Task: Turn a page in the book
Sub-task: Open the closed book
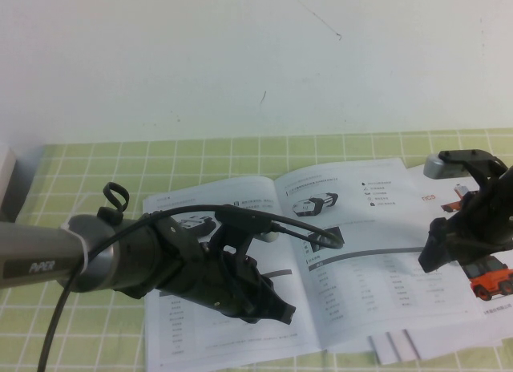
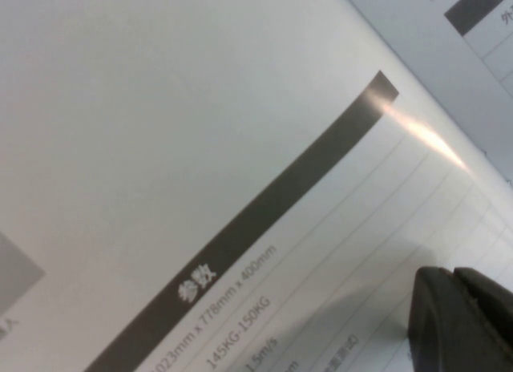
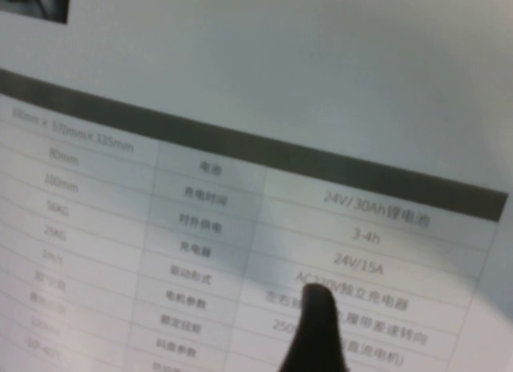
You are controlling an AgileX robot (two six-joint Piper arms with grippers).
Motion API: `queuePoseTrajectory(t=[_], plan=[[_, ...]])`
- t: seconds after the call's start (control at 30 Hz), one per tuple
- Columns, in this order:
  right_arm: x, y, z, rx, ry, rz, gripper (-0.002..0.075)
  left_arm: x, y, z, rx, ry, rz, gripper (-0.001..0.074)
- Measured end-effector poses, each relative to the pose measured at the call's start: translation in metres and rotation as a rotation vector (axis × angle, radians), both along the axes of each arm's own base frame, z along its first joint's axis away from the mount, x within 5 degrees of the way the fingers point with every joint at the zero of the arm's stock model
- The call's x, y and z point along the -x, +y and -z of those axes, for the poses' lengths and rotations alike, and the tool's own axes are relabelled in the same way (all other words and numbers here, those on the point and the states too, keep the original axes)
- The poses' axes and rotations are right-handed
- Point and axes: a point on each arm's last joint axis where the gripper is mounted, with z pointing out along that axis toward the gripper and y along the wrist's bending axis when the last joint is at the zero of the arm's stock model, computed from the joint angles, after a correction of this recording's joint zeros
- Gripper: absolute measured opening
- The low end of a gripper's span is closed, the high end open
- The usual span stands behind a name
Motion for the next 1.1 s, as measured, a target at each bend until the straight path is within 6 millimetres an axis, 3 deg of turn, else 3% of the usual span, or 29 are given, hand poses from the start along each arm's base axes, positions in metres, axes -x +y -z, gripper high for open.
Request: queuePoseTrajectory(t=[0.67,1.1], plan=[[-0.001,0.003,0.006,-0.037,0.031,0.019,0.0533,0.000,0.000,0.000,0.001,0.001,-0.001,-0.0004],[-0.002,0.013,0.006,-0.174,0.049,0.008,0.0476,0.000,0.000,0.000,0.001,0.001,-0.001,-0.0004]])
